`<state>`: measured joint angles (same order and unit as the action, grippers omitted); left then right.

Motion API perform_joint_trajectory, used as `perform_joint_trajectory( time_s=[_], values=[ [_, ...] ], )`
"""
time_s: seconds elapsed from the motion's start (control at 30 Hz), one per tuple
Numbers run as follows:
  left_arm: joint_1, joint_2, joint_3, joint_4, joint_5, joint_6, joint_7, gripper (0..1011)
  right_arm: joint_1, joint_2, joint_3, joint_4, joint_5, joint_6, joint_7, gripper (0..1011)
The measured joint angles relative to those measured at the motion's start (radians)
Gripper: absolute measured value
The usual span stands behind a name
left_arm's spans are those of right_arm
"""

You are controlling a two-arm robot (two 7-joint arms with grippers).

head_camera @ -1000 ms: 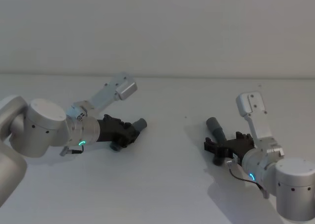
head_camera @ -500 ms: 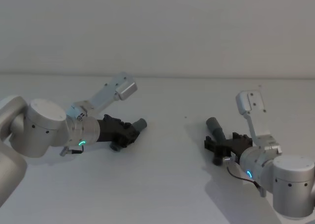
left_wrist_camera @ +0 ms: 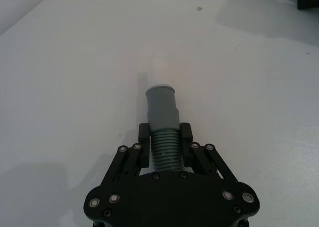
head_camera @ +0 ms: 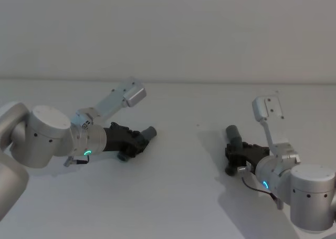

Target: Use both hands to pick up one end of the pipe from the table, align the ends, and insert them.

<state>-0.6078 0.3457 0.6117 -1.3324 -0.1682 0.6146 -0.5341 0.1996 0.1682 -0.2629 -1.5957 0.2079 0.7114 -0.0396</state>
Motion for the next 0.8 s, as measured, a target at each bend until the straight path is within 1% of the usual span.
perform_joint_trajectory(
  time_s=[0.03,0.07,0.13,0.2,0.27,0.4,0.63,0.8],
  values=[
    [0.0,0.0,0.0,0.0,0.0,0.0,0.0,338,0.0,-0.001,0.0,0.0,0.0,0.0,0.0,371],
    [0.0,0.0,0.0,0.0,0.0,0.0,0.0,338,0.0,-0.001,0.0,0.0,0.0,0.001,0.0,371],
    [0.0,0.0,0.0,0.0,0.0,0.0,0.0,338,0.0,-0.002,0.0,0.001,0.001,0.001,0.001,274],
    [0.0,0.0,0.0,0.0,0.0,0.0,0.0,338,0.001,-0.003,0.0,0.001,0.001,0.001,0.001,250],
    [0.0,0.0,0.0,0.0,0.0,0.0,0.0,338,0.001,-0.003,0.0,0.001,0.001,0.002,0.001,203],
    [0.0,0.0,0.0,0.0,0.0,0.0,0.0,338,0.001,-0.004,0.001,0.001,0.001,0.002,0.001,174],
    [0.0,0.0,0.0,0.0,0.0,0.0,0.0,339,0.001,-0.004,0.002,0.002,0.001,0.002,0.001,171],
    [-0.001,0.0,0.002,0.0,0.004,0.001,-0.001,338,-0.001,0.001,0.004,0.002,0.002,-0.013,0.015,167]
  ],
)
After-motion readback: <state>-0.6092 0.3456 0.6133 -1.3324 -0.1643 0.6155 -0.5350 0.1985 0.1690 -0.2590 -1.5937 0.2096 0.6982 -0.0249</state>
